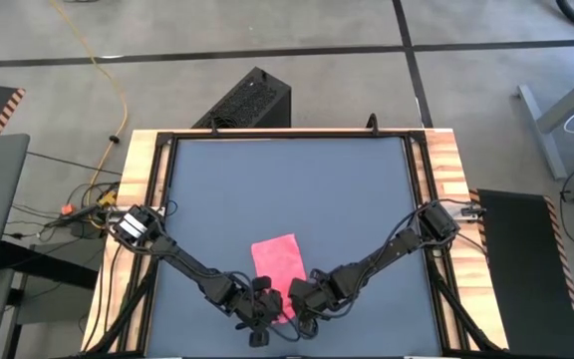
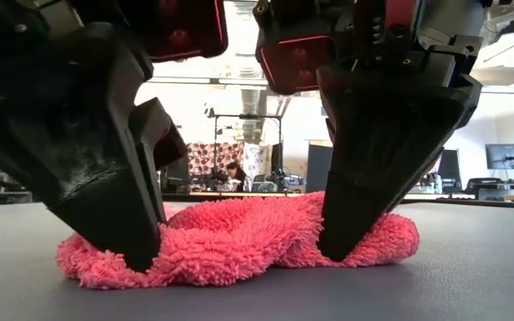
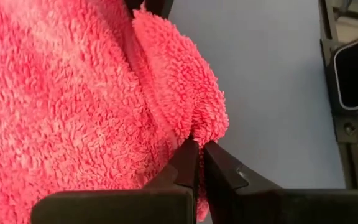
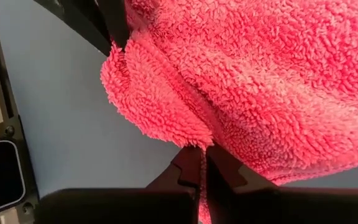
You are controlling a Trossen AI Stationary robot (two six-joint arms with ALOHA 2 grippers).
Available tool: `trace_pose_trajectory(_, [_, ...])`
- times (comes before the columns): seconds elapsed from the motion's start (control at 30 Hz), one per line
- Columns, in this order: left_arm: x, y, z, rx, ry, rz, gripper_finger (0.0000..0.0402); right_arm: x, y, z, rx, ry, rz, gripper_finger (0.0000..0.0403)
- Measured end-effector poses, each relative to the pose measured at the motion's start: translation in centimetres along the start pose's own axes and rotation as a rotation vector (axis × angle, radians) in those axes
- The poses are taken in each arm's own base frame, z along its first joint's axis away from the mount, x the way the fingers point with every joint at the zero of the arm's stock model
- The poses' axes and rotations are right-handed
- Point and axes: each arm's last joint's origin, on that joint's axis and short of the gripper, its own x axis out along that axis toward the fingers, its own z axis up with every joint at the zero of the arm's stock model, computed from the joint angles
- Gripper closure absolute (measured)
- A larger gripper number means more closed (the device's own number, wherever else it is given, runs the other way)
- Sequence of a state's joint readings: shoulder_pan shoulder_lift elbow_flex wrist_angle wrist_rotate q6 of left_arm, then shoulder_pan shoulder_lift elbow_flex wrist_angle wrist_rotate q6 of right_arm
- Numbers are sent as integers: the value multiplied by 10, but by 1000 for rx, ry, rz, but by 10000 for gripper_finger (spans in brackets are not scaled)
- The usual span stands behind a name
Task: Roll towel
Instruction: Roll the pink towel
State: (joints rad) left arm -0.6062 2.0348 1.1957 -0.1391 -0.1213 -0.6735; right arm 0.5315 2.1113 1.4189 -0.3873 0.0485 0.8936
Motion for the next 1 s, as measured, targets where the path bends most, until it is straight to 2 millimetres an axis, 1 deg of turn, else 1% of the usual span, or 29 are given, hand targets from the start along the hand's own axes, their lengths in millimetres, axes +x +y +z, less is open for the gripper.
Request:
trace_pose_trajectory(0.17, [-4,-8,-1,-31,17,-80,401,0,-2,4,69,101,83,373])
trace_pose_trajectory(0.3, [-4,-10,-1,-102,52,-130,401,-4,-1,4,73,170,145,373])
trace_pose_trajectory(0.43, [-4,-10,0,-217,36,-115,401,-5,-5,8,78,233,192,373])
trace_pose_trajectory(0.53, [-4,-11,4,-303,-9,-134,401,-6,-7,8,61,294,224,373])
trace_pose_trajectory(0.77, [-4,-11,11,-372,-61,-157,401,-7,-15,9,65,357,213,373])
trace_pose_trajectory(1.0, [-3,-9,7,-411,-59,-155,401,-8,-22,15,96,405,237,373])
